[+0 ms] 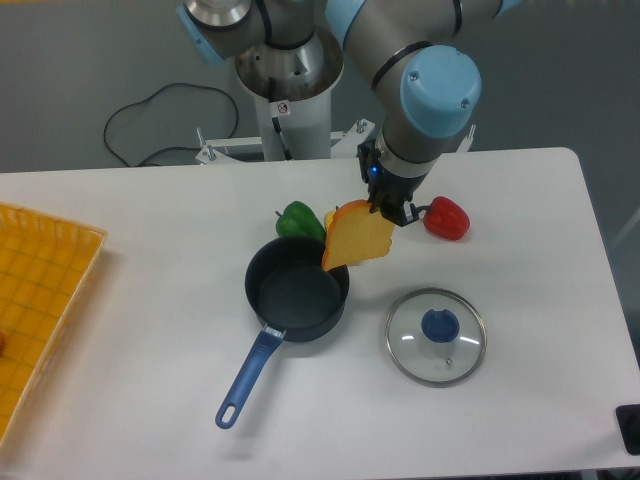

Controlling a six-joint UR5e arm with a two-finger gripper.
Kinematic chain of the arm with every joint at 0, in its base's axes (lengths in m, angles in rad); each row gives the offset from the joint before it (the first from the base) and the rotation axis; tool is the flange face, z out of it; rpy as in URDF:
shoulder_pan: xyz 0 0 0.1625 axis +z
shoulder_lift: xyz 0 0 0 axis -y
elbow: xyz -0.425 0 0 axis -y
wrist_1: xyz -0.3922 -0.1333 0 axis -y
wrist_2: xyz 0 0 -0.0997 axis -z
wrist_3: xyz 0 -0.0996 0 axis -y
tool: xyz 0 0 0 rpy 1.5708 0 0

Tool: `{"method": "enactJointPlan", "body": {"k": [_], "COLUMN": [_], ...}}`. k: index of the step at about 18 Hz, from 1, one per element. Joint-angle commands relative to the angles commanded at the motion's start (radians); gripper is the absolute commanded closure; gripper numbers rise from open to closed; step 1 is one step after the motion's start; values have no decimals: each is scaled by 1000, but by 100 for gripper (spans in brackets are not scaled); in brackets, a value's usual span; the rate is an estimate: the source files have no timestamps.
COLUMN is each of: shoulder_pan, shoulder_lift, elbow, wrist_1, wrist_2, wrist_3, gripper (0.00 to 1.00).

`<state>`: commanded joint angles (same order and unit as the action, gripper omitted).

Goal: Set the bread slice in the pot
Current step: 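Hold the bread slice in the gripper above the saucepan rim, then move the held bread slice over the saucepan and lower it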

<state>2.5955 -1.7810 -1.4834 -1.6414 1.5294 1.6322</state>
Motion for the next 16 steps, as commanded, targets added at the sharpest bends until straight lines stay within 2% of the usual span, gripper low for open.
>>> {"method": "enactJointPlan", "body": {"k": [5, 7, 12, 16], "shoulder_pan": [-5, -3, -8, -28], "shoulder_lift": [5, 8, 25, 28], "elbow": [8, 8, 24, 28], "wrist_1": [3, 26, 43, 57], "wrist_2": [0, -38, -81, -112], "wrist_3": [-26, -37, -185, -233], "gripper": [93, 93, 94, 94]}}
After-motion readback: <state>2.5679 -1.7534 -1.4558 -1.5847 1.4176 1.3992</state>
